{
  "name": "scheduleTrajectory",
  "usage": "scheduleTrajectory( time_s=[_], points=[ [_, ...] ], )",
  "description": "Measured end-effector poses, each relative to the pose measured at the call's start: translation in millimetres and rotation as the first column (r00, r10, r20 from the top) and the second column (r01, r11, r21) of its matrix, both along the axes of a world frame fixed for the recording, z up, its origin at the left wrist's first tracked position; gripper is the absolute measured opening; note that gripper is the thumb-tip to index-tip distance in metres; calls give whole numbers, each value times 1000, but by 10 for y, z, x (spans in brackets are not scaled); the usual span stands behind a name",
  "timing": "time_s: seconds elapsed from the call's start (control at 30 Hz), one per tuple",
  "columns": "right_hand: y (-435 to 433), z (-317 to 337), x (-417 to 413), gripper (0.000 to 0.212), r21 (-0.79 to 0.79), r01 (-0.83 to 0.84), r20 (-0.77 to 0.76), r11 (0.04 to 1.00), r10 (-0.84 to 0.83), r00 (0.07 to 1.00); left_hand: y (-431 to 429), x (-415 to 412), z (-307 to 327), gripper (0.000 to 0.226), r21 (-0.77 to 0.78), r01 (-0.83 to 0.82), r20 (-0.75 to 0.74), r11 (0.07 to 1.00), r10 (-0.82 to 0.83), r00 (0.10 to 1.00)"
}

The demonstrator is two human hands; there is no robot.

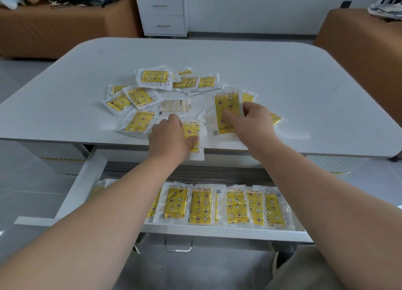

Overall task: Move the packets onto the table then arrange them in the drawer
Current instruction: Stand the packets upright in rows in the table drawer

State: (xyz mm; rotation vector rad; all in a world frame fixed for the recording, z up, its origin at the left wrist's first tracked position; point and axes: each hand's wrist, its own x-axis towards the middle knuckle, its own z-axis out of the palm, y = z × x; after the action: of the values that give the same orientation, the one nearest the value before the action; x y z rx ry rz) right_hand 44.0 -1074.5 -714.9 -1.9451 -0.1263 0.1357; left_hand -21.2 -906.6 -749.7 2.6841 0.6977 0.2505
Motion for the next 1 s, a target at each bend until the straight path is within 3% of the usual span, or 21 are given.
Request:
scheduleTrajectory(
  time_s=[0.1, 0.3, 0.43, 0.5, 0.53, 0.6, 0.7, 0.77, 0.87, 1.0],
  points=[
    [8, -22, -33, 5, 193, 0, -181, 981, 36, 983, 6, -13, -12, 55, -115, -7, 53, 993, 13, 999],
    [31, -57, -174, 26, 379, 22, -295, 925, 98, 950, 49, -105, 128, 86, -506, -29, 186, 862, 142, 972],
    [67, -142, -241, 34, 415, -56, -331, 908, 208, 920, 195, -242, 303, 103, -563, -97, 93, 821, 180, 979],
    [104, -174, -257, 35, 428, -95, -355, 899, 264, 897, 344, -295, 367, 93, -606, -130, 5, 784, 168, 986],
    [122, -189, -270, 35, 423, -126, -366, 897, 296, 882, 419, -320, 374, 78, -634, -136, -37, 762, 146, 989],
    [147, -241, -296, 32, 376, -212, -379, 902, 359, 853, 560, -387, 354, 63, -652, -158, -105, 742, 118, 987],
    [199, -373, -327, 28, 274, -321, -403, 907, 411, 817, 743, -495, 320, 91, -552, -177, -172, 815, 97, 980],
    [265, -457, -340, 25, 179, -380, -406, 908, 420, 812, 843, -565, 304, 94, -485, -196, -207, 853, 106, 973],
    [392, -554, -368, 20, 23, -487, -411, 873, 453, 791, 1040, -648, 219, 69, -487, -243, -284, 839, 111, 952],
    [646, -742, -550, 15, -193, -656, -458, 730, 525, 718, 1243, -766, 75, 47, -569, -298, -437, 767, 26, 899]
  ],
)
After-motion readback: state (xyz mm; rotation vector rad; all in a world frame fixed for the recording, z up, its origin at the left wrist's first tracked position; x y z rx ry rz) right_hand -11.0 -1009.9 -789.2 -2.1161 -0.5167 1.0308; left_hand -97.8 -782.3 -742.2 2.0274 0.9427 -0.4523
